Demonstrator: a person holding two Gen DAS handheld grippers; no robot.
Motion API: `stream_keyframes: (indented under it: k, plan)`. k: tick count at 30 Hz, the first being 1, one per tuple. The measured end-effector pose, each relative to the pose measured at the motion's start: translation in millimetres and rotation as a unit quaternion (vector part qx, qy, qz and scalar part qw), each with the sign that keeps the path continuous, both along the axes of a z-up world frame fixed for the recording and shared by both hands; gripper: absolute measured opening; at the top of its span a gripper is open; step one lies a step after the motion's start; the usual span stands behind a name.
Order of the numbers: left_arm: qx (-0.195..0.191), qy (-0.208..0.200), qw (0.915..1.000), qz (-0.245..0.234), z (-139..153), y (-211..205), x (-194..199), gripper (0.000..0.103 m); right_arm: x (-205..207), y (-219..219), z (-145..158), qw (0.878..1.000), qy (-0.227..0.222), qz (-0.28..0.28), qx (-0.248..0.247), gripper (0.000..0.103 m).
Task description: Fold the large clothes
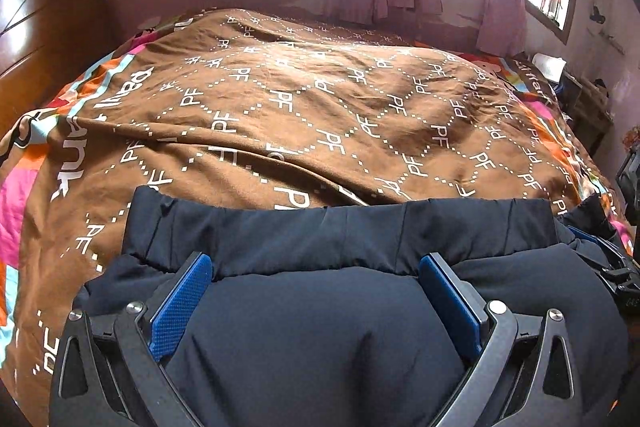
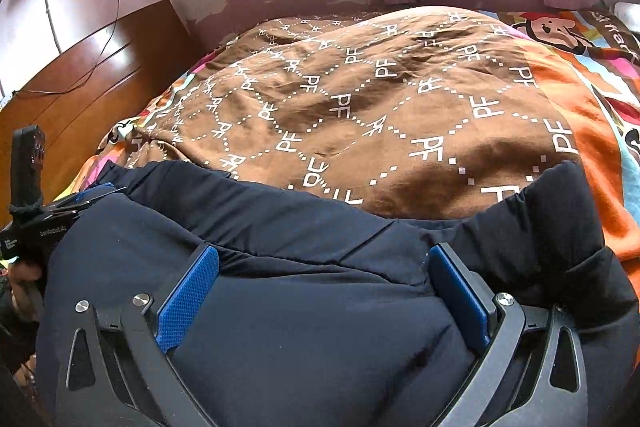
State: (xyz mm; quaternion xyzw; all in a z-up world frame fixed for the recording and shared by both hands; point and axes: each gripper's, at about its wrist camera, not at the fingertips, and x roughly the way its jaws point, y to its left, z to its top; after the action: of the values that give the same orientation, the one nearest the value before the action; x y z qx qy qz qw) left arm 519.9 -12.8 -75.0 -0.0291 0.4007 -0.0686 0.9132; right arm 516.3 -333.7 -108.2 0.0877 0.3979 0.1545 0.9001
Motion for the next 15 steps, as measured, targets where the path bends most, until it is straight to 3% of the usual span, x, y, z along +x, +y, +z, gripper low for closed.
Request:
stream_keyframes:
  k: [15]
  plan:
    - [0.005, -0.009, 0.9999, 0.004, -5.0, -1.3, 2.7, 0.103, 4.2, -0.7, -6.7, 1.0, 0.005, -0.003, 0.013, 0.103]
